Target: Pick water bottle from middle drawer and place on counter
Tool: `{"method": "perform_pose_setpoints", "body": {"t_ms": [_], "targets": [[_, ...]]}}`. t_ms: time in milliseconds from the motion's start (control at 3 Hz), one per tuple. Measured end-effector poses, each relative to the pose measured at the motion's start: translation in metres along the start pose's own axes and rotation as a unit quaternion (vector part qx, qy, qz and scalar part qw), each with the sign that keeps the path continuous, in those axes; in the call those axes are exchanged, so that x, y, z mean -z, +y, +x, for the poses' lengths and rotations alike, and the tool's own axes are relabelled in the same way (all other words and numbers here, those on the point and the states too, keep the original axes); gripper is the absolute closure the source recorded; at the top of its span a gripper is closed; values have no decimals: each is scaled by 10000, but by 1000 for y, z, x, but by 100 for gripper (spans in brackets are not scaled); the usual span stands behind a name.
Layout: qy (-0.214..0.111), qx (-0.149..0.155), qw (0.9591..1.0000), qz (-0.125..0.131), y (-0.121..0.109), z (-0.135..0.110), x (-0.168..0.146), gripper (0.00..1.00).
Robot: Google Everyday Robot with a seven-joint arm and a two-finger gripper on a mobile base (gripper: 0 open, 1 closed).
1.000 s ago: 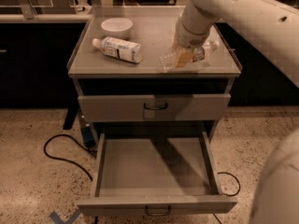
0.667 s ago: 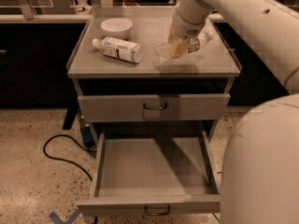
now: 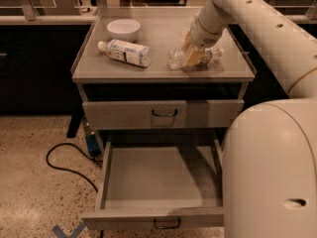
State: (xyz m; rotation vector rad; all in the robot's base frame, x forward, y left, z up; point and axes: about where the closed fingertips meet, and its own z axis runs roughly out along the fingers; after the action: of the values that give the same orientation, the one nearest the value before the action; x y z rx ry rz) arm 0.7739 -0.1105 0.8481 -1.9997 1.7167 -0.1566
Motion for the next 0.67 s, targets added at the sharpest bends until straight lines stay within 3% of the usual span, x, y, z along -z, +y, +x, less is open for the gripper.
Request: {"method": "perform_pose_setpoints", "body": {"t_ms": [333, 667], "targets": [[-15, -30, 10000, -14, -1, 2, 0, 100], [-15, -30, 10000, -14, -1, 2, 0, 81]]}}
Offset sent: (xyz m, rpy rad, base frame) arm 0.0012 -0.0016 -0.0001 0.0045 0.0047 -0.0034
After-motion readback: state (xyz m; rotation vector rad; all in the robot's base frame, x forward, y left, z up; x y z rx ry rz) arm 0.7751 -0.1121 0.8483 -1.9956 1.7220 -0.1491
